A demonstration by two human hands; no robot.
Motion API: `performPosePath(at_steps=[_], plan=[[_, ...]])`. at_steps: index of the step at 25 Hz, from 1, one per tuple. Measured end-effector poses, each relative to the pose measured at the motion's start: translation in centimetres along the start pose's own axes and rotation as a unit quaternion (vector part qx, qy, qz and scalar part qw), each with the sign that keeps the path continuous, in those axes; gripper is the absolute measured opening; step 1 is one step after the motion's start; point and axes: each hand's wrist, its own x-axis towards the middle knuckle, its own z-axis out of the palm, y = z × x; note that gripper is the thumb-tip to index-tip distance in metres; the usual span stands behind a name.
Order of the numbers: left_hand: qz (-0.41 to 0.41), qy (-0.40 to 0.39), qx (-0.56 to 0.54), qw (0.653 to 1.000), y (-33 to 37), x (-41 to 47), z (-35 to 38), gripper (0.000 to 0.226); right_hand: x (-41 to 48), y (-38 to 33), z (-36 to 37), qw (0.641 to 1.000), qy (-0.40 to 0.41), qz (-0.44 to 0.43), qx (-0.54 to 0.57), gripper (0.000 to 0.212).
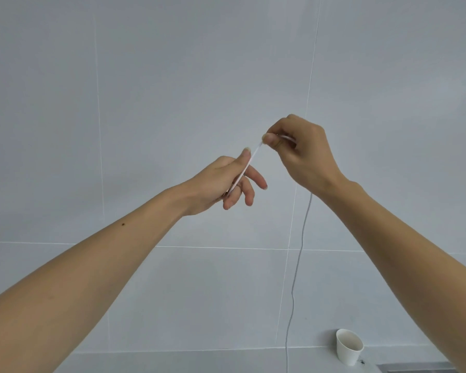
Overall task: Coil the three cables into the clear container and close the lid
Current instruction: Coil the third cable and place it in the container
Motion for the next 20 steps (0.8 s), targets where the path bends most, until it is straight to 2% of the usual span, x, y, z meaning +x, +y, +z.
performPosePath(at_steps=[6,10,15,17,20], plan=[[-0.044,-0.065,-0.167,0.983,1.5,-0.1,0.6,0.056,0.5,-0.1,0.9,0.992,-0.01,0.061,0.109,0.022],[-0.013,-0.083,-0.292,0.953,1.8,-0.3,0.1,0.046,0.3,0.3,2.2,0.985,-0.044,0.062,0.157,0.027],[0.045,-0.009,-0.428,0.903,2.1,0.1,-0.1,0.039,-0.7,0.5,4.1,0.976,-0.074,0.076,0.188,0.026],[0.074,0.009,-0.453,0.888,2.1,0.5,-0.5,0.042,-1.6,0.0,4.8,0.977,-0.087,0.082,0.177,0.033],[0.114,0.052,-0.451,0.884,1.6,1.2,-1.6,0.048,-2.8,0.2,5.6,0.975,-0.124,0.102,0.155,0.029]])
